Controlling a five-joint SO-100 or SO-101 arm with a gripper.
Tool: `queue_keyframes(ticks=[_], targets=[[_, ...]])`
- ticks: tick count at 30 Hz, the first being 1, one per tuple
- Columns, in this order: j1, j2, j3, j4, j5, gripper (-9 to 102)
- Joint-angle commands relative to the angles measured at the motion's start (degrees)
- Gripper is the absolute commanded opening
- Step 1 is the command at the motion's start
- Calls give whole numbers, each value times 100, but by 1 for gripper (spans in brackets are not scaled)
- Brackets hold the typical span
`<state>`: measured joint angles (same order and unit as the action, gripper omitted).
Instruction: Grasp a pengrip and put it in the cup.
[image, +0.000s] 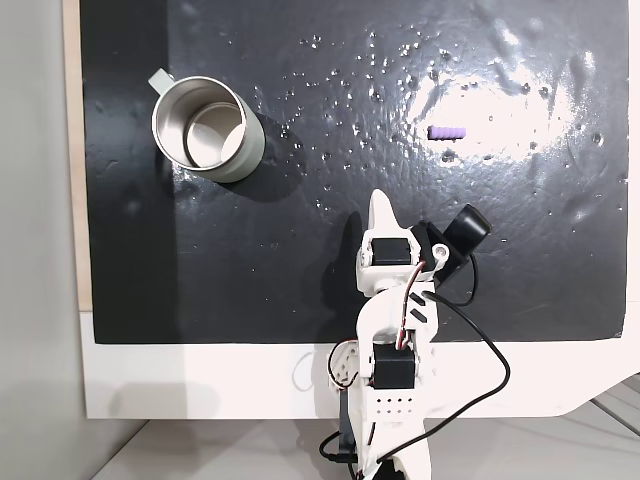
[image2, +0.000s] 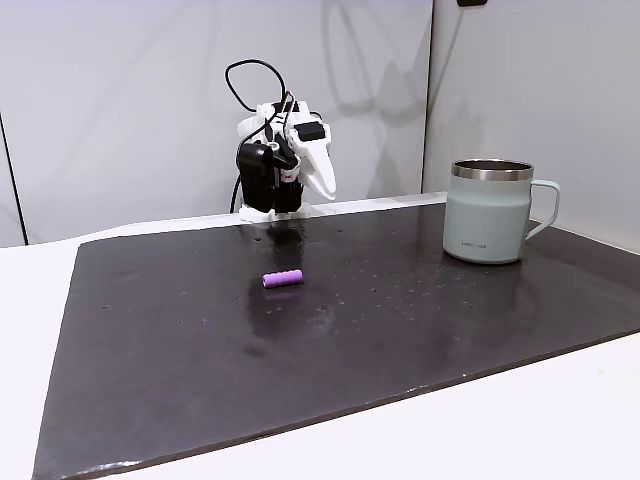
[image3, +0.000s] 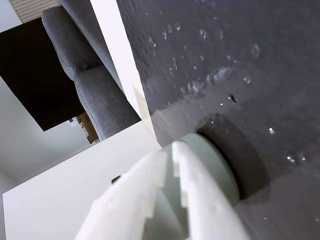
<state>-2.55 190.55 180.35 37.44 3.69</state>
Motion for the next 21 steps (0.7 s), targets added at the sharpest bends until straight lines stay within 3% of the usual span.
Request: queue_keyframes(ticks=[1, 16, 21], targets=[[-70, 70, 237, -114, -79, 0], [62, 70, 79, -88, -211, 0], [299, 70, -879, 519, -281, 0]])
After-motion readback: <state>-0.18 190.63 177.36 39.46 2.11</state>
